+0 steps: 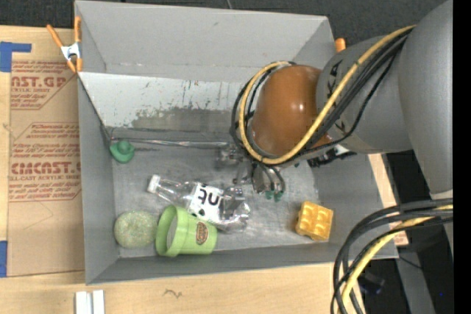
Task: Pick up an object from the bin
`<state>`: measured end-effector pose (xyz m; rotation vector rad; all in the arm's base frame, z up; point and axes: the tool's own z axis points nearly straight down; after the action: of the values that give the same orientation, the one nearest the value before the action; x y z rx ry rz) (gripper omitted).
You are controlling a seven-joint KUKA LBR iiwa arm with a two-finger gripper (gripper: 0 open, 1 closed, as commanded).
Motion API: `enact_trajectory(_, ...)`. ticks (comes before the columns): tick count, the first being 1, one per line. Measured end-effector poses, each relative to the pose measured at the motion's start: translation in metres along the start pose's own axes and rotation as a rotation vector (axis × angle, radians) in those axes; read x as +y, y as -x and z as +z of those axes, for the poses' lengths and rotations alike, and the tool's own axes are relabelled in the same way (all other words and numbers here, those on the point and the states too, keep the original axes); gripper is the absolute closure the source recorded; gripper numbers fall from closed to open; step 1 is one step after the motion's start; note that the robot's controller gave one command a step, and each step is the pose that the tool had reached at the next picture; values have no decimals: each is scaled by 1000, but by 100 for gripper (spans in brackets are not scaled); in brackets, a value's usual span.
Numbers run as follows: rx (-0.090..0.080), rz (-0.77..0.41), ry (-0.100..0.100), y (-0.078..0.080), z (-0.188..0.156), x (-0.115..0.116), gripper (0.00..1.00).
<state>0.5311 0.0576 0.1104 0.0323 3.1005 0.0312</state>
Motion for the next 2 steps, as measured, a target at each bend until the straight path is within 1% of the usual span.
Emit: enact_trajectory(2, -1, 1, 1, -1, 0, 0, 0)
